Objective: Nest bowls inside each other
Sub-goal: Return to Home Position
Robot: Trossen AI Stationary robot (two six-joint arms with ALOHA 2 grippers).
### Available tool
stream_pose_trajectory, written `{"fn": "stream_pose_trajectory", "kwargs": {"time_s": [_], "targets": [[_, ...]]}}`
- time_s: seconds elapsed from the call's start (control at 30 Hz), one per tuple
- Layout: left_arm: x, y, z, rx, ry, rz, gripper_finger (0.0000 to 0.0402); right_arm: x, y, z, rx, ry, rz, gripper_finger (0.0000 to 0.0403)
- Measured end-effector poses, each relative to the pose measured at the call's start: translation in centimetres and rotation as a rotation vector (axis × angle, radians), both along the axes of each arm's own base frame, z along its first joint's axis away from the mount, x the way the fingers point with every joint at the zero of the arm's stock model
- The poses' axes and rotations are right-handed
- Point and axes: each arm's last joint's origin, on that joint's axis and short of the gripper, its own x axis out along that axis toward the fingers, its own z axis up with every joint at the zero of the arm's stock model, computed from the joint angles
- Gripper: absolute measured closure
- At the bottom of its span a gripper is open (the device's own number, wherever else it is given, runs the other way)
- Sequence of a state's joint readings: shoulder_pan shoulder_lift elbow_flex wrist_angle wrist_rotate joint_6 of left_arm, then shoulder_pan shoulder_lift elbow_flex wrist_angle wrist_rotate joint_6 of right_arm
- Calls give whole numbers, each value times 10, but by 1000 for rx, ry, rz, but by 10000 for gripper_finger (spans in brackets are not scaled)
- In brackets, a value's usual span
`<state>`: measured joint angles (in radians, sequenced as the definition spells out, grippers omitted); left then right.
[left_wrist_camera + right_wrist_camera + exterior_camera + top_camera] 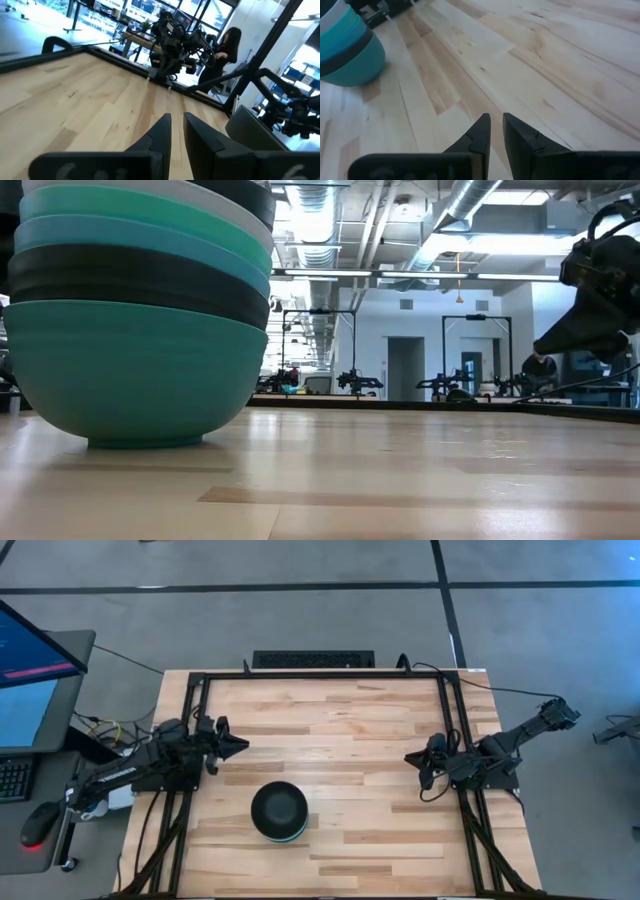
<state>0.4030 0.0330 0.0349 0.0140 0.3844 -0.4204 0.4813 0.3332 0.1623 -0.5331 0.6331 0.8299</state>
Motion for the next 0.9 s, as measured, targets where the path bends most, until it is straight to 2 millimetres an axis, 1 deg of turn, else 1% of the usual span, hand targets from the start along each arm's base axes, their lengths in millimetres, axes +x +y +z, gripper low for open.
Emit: {"fn": "stream_pose_trajectory", "kwargs": {"time_s": [0.37,0.9], "targets": [[0,0,0,-75,2,4,360,0,0,0,10,0,1,329],[0,0,-1,-55,5,6,360,0,0,0,11,1,2,329]]}}
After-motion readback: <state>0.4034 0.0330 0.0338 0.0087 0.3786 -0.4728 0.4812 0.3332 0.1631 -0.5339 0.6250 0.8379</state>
